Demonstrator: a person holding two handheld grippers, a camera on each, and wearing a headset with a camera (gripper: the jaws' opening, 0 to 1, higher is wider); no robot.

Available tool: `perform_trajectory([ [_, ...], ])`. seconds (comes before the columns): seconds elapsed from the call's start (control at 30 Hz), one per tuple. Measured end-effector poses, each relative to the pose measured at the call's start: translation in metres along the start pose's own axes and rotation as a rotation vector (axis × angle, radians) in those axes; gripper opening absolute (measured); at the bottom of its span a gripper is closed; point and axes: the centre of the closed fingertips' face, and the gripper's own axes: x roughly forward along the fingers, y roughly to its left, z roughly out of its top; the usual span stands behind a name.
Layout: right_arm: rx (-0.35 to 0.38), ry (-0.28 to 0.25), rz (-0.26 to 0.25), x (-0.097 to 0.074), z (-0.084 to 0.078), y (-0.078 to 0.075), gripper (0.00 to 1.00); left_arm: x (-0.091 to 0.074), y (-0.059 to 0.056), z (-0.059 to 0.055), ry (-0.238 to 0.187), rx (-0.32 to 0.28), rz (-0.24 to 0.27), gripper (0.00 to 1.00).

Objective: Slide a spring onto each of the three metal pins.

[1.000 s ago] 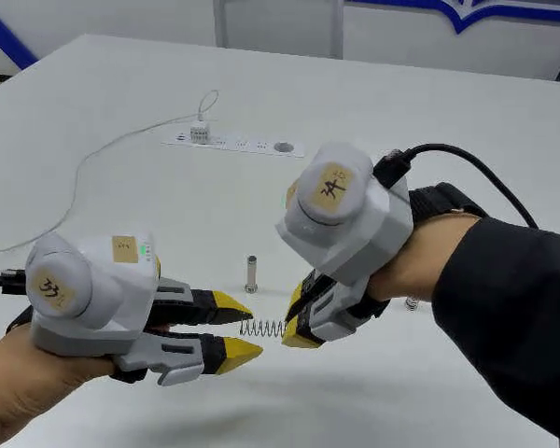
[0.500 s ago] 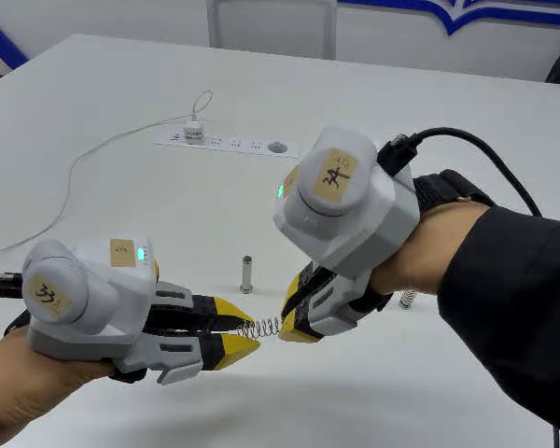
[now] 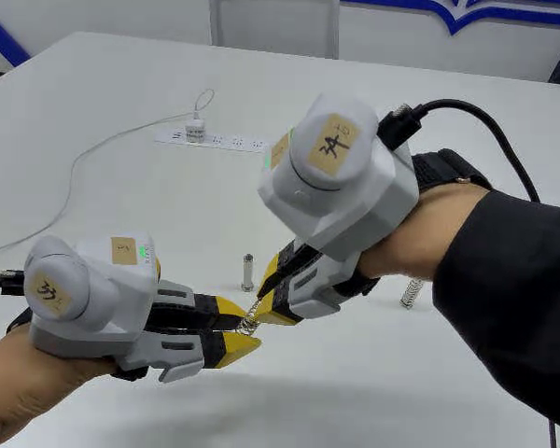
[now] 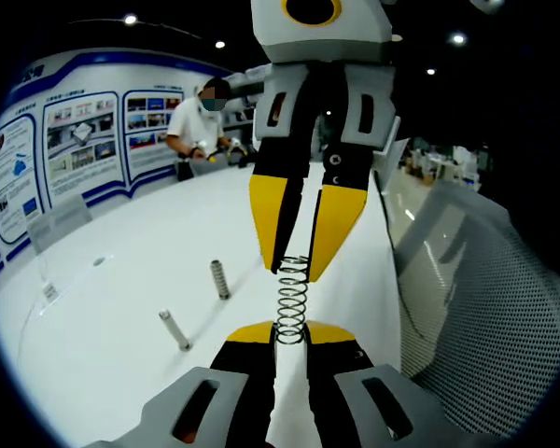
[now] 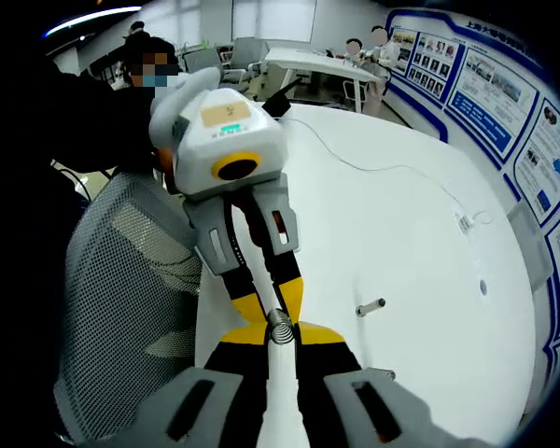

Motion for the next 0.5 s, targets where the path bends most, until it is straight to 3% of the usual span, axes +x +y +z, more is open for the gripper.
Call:
perform_trajectory([
  [0.3, -0.033, -0.011, 0.004, 0.003, 0.012, 0.001, 0.11, 0.002, 0.001, 0.002, -0.012, -0.003, -0.001, 0.12],
  [0.5, -0.042, -0.009, 0.009, 0.004, 0.012, 0.001, 0.11, 0.003, 0.001, 0.002, -0.010, -0.004, 0.001, 0.12],
])
